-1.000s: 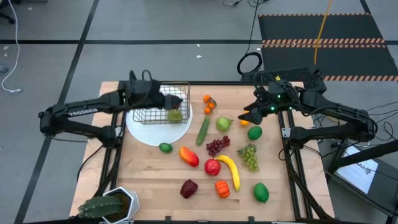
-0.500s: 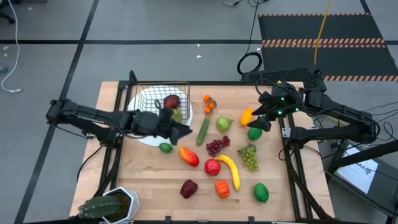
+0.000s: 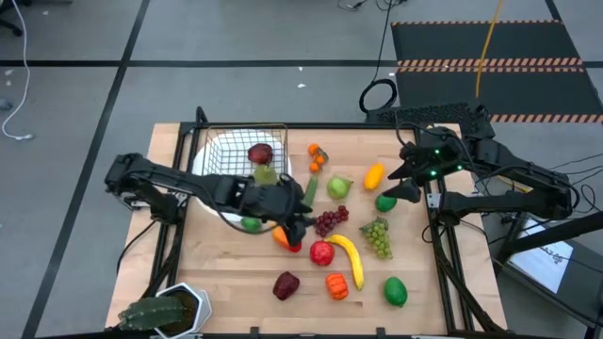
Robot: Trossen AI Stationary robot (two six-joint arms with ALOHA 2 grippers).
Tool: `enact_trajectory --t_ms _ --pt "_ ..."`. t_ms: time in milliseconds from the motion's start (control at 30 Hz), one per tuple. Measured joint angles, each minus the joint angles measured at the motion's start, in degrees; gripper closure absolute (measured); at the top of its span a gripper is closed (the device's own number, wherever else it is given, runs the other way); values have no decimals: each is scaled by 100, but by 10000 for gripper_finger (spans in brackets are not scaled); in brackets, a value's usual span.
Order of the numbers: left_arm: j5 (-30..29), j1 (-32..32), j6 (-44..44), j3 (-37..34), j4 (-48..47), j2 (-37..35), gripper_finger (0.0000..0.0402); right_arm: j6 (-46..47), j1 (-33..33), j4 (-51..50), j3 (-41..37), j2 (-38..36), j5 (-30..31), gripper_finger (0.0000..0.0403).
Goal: Build produce basket
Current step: Put the bottom mango into the wired basket
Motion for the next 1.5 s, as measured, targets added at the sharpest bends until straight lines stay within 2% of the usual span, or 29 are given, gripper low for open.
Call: enact_trajectory --t_ms 167,333,467,600,800,1033,1200,1400,1500 --pt "-5 -105 421 20 -247 65 147 11 0 -72 0 -17 5 3" --pt "30 -119 773 4 -1072 73 78 421 0 -70 0 -19 7 3" --pt "363 -120 1183 4 -1459 67 43 759 0 -66 0 -26 22 3" --pt "586 -121 1783 3 -1562 67 41 1084 0 -9 0 -28 266 3" --pt "762 -58 2995 -55 -1837 145 75 1703 0 459 0 -28 607 3" --pt "1354 173 3720 -720 -1608 302 92 2557 11 1443 0 -13 778 3" --pt "1571 221 4064 -1383 -924 294 73 3111 192 2012 0 67 781 3" --pt "1479 221 4230 -1961 -568 377 36 3329 451 2366 0 382 1161 3" --pt "1353 219 4363 -2180 -401 366 31 3442 576 2567 1 600 1311 3"
